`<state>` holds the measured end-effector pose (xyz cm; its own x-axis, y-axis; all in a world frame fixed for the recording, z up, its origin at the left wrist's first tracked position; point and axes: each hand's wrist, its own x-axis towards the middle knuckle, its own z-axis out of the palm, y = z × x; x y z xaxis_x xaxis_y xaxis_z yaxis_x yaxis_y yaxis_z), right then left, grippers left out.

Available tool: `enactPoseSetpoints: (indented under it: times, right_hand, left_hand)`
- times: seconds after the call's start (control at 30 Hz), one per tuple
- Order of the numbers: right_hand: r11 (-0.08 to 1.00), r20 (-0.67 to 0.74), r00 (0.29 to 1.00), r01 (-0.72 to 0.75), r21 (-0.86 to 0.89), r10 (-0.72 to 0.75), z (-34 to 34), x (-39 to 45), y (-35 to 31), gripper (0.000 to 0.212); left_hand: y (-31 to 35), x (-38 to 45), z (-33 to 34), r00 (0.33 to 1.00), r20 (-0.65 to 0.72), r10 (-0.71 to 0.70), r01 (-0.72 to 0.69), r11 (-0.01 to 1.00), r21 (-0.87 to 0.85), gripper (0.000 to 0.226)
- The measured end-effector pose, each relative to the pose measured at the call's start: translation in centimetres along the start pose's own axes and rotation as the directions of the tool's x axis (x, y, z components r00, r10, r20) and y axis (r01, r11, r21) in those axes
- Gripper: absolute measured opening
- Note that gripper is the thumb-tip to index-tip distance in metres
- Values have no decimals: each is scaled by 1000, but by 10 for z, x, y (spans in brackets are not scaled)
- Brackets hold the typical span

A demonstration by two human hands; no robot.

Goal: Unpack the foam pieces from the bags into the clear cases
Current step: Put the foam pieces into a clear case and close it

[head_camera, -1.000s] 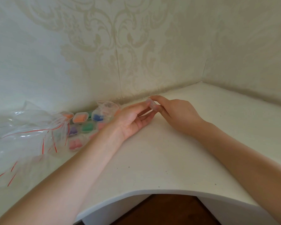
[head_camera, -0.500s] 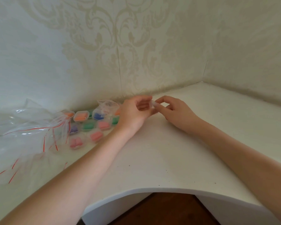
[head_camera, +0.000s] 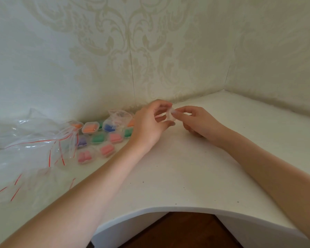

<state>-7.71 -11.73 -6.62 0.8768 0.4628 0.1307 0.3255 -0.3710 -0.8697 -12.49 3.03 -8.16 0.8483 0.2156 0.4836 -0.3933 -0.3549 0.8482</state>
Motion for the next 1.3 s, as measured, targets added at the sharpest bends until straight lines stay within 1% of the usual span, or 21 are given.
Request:
enactPoseSetpoints:
  times: [0.07,0.13,0.23,0.27,0.4,0.47,0.67,0.8,0.9,1.03,1.1,1.2,1.3]
  right_hand:
    - [999,16,1000,-17,52,16,0,2,0,40]
    - [998,31,999,-11,64,9,-1,1,1,37]
    - [994,32,999,12,108,-16,-3,1,3,32]
    - [993,38,999,25,117,-29,-3,1,4,31]
    - [991,69,995,61,119,-70,-4,0,3,30]
    - [992,84,992,84,91,-91,-5,0,4,28]
    - [974,101,974,209,-88,-200,-2,-1,4,23]
    - [961,94,967,249,-117,-239,0,-2,2,23]
    - [960,92,966,252,-125,-242,-1,-3,2,23]
    - [943,94,966,256,-212,-241,0,-3,2,27]
    - [940,89,967,254,-227,-240,1,-3,2,30]
    - [959,69,976,214,-186,-205,1,-3,3,34]
    - [987,46,989,141,-80,-137,1,-3,4,47]
  left_hand:
    - [1,-2,2,998,35,45,-46,999,28,45]
    - [0,-4,5,998,47,50,-51,998,20,48]
    - [-2,-3,6,998,28,-55,55,998,-7,60]
    - [-3,-2,5,996,28,-82,82,997,-6,60]
    - [-3,-1,3,996,2,-89,89,996,9,45]
    - [-3,-1,2,996,4,-91,91,996,7,42]
    - [0,-2,-1,992,53,-118,119,993,-10,33]
    - [-1,-1,-1,993,49,-112,110,993,30,32]
    - [-1,0,-2,991,56,-118,115,992,49,33]
    - [-2,0,-4,988,75,-131,129,991,40,32]
    - [-2,0,-5,985,88,-147,146,989,21,31]
    - [1,0,-6,979,122,-160,158,987,28,34]
    - [3,-1,-5,980,139,-141,131,988,81,43]
